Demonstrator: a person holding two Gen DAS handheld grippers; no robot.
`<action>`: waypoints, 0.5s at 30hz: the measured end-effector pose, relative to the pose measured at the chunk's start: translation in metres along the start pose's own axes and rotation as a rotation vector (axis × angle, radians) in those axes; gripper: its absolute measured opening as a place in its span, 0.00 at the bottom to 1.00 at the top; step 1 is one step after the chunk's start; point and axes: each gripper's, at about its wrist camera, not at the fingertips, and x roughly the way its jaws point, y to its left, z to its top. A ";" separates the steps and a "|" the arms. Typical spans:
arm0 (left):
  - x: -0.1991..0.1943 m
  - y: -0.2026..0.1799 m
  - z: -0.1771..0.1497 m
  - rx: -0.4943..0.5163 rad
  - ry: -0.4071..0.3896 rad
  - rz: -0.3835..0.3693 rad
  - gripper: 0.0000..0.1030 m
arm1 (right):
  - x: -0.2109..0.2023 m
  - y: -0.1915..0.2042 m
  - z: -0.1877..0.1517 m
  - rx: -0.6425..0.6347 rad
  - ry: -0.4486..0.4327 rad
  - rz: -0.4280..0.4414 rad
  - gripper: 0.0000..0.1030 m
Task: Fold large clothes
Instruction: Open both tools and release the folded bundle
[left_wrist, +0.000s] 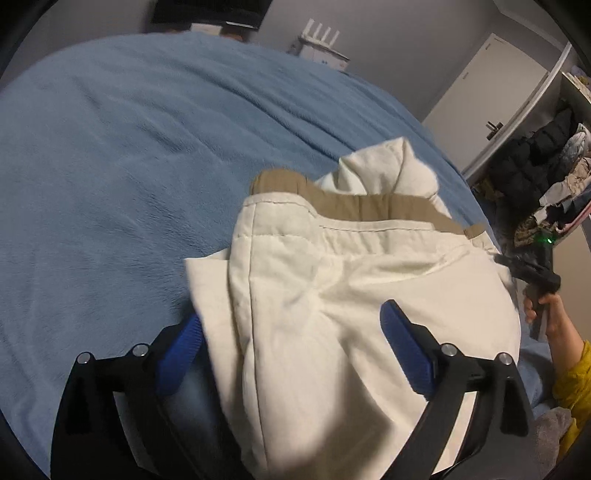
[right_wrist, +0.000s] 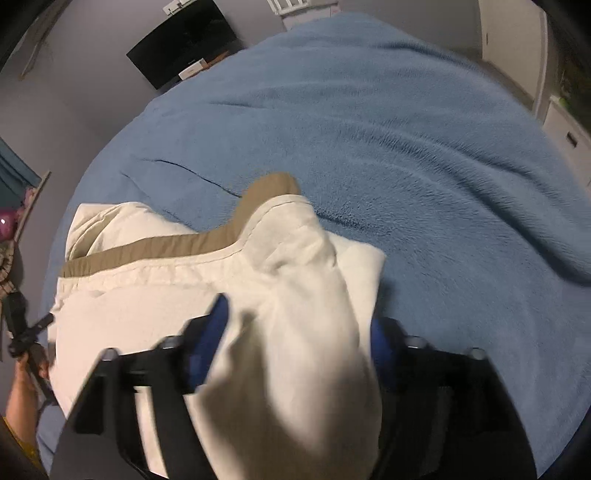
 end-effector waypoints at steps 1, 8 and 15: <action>-0.013 -0.007 -0.001 0.004 -0.027 0.057 0.90 | -0.008 0.005 -0.005 -0.019 -0.008 -0.026 0.75; -0.070 -0.108 -0.045 0.082 -0.144 0.169 0.94 | -0.079 0.077 -0.088 -0.213 -0.071 -0.030 0.84; -0.036 -0.178 -0.122 0.079 0.008 0.137 0.94 | -0.079 0.105 -0.169 -0.262 -0.041 -0.019 0.84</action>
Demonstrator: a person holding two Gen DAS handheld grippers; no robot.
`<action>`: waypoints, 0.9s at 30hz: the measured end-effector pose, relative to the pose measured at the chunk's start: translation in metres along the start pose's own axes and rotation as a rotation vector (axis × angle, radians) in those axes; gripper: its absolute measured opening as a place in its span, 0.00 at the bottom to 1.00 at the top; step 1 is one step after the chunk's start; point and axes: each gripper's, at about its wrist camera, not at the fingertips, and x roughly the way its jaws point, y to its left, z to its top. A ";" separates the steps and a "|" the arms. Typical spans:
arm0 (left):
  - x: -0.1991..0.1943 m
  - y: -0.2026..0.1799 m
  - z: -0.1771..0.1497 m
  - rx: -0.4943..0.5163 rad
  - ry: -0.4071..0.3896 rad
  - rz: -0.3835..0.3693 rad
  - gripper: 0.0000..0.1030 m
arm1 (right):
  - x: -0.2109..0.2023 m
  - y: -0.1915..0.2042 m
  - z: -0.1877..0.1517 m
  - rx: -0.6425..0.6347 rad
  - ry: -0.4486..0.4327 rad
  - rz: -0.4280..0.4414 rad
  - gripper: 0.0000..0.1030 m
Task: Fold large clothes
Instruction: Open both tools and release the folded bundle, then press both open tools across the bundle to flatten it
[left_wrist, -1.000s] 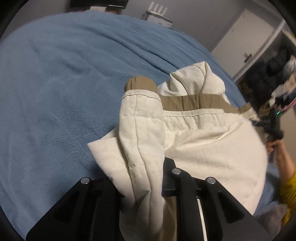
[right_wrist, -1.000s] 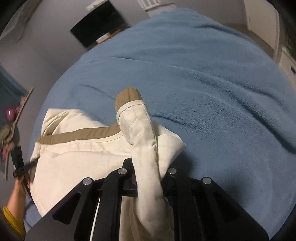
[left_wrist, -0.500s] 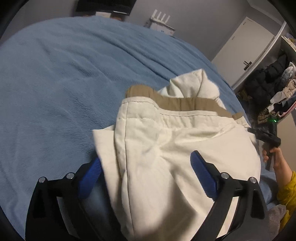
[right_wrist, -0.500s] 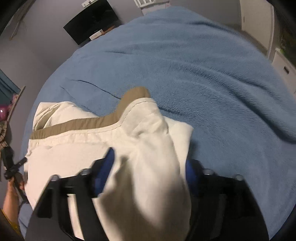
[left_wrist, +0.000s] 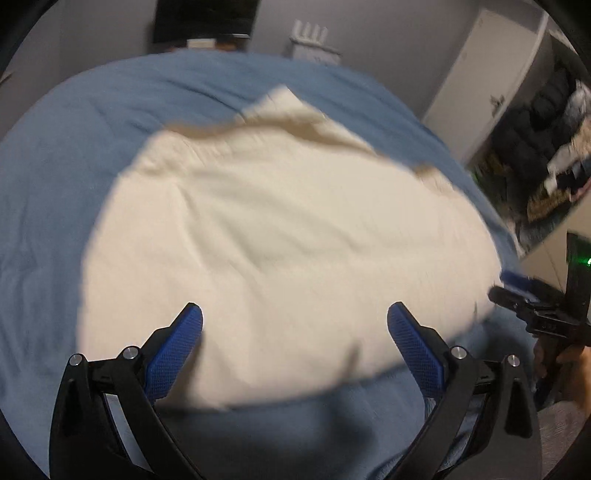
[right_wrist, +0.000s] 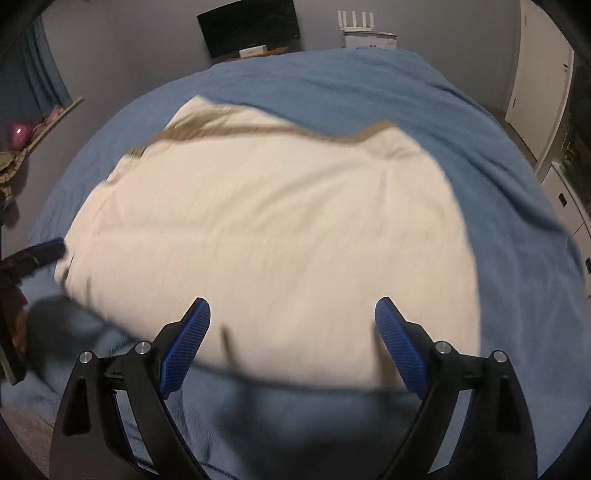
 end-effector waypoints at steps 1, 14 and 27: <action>0.005 -0.010 -0.004 0.037 -0.009 0.040 0.94 | 0.003 0.006 -0.003 -0.016 0.002 -0.011 0.84; 0.093 -0.013 0.066 0.090 0.060 0.135 0.95 | 0.081 0.024 0.078 -0.064 -0.017 -0.070 0.89; 0.160 0.020 0.163 0.046 0.063 0.222 0.95 | 0.169 0.022 0.168 -0.041 0.061 -0.083 0.92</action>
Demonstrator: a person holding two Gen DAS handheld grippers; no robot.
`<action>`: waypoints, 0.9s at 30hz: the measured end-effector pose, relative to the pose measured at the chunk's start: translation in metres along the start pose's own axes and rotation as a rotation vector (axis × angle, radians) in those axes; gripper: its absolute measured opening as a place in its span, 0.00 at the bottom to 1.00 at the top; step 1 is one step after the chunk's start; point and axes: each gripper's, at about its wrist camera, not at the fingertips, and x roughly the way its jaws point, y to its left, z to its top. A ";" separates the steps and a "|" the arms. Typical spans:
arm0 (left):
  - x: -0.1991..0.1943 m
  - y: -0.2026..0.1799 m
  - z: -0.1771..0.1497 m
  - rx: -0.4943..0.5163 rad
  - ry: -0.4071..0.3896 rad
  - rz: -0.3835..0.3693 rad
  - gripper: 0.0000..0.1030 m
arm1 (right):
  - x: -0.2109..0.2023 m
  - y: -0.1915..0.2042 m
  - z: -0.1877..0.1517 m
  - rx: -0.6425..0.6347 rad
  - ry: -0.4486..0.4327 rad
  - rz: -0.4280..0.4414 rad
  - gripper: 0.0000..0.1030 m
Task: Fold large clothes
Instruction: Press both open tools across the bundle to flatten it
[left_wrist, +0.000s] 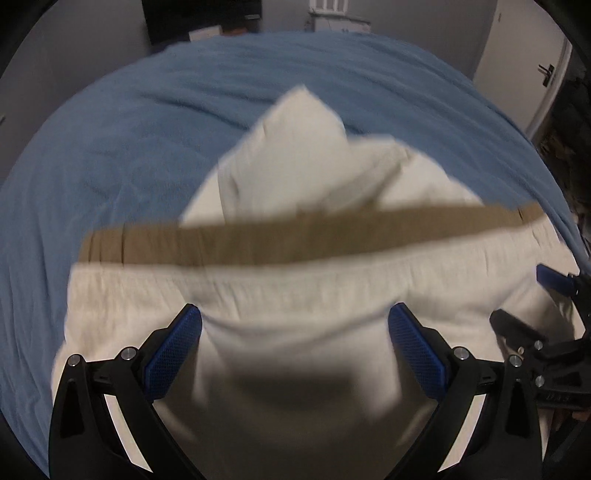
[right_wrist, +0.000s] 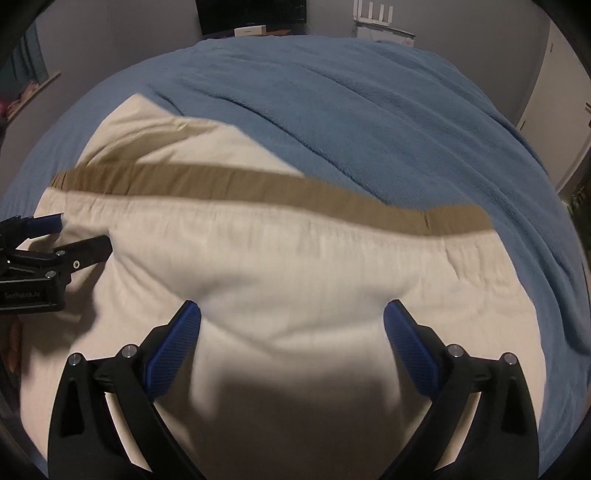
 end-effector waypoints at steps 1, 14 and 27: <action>0.003 -0.001 0.006 0.001 -0.015 0.015 0.95 | 0.004 -0.001 0.006 0.003 -0.004 0.004 0.92; -0.010 0.047 -0.022 -0.113 -0.032 -0.115 0.95 | -0.006 -0.053 -0.009 0.161 -0.032 0.074 0.92; -0.070 0.019 -0.107 -0.092 -0.068 -0.016 0.94 | -0.073 -0.033 -0.097 0.056 -0.143 0.009 0.93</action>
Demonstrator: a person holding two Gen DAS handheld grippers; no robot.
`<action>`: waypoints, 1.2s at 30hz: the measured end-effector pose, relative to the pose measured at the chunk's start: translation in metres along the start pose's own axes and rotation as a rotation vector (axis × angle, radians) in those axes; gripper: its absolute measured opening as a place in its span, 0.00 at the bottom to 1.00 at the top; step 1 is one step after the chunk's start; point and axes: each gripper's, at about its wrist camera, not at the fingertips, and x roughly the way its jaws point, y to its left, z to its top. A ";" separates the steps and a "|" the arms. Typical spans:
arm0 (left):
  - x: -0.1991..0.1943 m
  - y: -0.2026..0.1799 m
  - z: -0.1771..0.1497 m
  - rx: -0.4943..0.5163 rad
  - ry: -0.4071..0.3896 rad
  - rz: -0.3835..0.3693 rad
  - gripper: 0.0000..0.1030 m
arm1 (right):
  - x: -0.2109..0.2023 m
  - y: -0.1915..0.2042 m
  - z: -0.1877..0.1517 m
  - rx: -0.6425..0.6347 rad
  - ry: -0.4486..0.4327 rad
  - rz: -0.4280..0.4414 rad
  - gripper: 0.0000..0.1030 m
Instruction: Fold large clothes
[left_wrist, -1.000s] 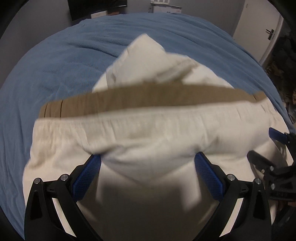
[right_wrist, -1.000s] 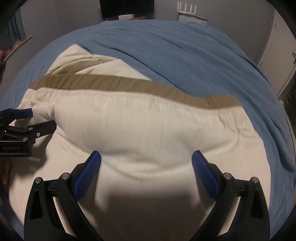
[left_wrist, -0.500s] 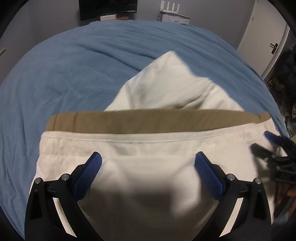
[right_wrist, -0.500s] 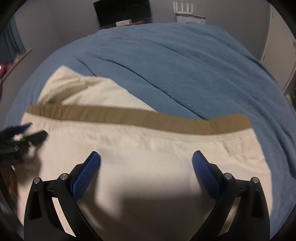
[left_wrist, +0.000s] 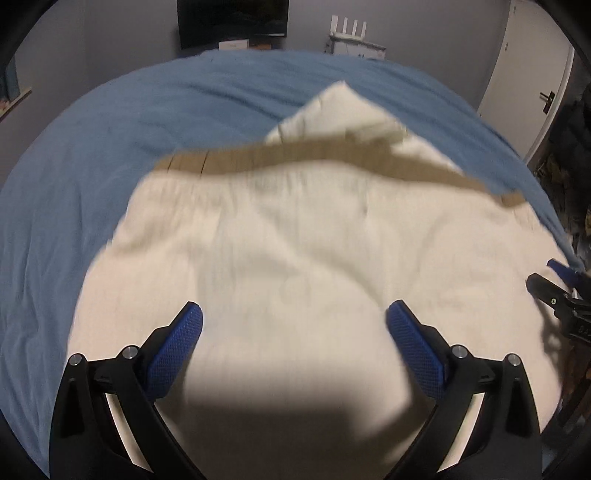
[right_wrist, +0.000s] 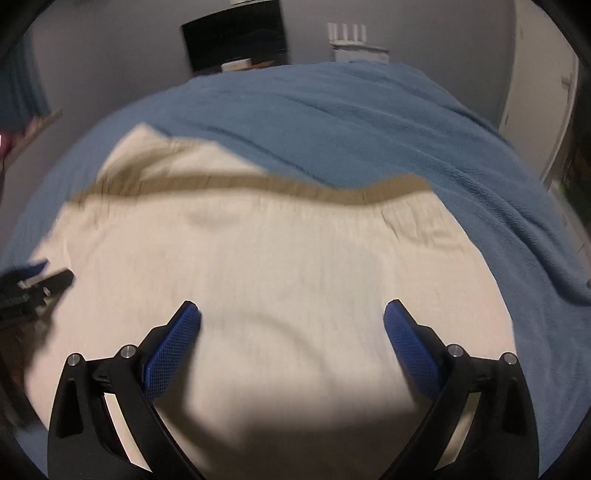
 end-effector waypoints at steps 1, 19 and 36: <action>-0.003 0.001 -0.008 -0.011 -0.006 0.000 0.94 | -0.003 -0.005 -0.006 0.013 -0.001 0.001 0.93; -0.065 0.046 -0.073 -0.236 -0.050 0.051 0.94 | -0.095 -0.051 -0.058 0.186 -0.051 -0.148 0.93; -0.137 -0.003 -0.128 -0.096 -0.094 0.031 0.94 | -0.156 0.026 -0.121 0.020 -0.176 -0.152 0.93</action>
